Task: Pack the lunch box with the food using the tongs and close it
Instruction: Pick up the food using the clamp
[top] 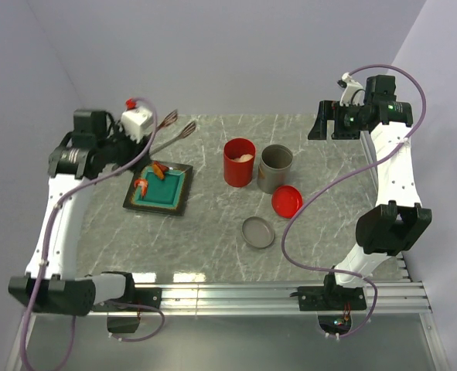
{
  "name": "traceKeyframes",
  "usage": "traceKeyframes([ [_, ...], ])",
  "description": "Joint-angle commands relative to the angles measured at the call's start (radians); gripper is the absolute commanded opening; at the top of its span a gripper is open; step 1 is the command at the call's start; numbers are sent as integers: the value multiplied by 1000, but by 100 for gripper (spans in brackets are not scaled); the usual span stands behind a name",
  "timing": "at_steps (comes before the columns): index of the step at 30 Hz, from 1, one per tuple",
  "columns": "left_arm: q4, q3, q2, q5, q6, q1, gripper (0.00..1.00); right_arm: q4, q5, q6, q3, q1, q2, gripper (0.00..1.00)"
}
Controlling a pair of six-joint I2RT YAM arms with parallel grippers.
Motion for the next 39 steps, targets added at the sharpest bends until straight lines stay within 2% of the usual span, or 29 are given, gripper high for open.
traceKeyframes([
  [1,-90,-124,-76,-40,50,82,54,5,-22,-10,1,-5,-31,100],
  [5,-105,-313,-174,-103,45,190,50,5,-30,-11,-2,-3,-31,100],
  [10,-117,-477,-247,-180,36,219,44,-1,-34,-17,5,-3,-28,100],
  [13,-124,-518,-247,-207,24,221,43,1,-36,-19,2,-2,-31,100],
  [20,-96,-543,-188,-266,-39,221,40,13,-37,-19,-27,-3,-40,100],
  [39,-16,-548,-89,-361,-71,221,43,1,-30,-27,-15,-2,-24,100],
])
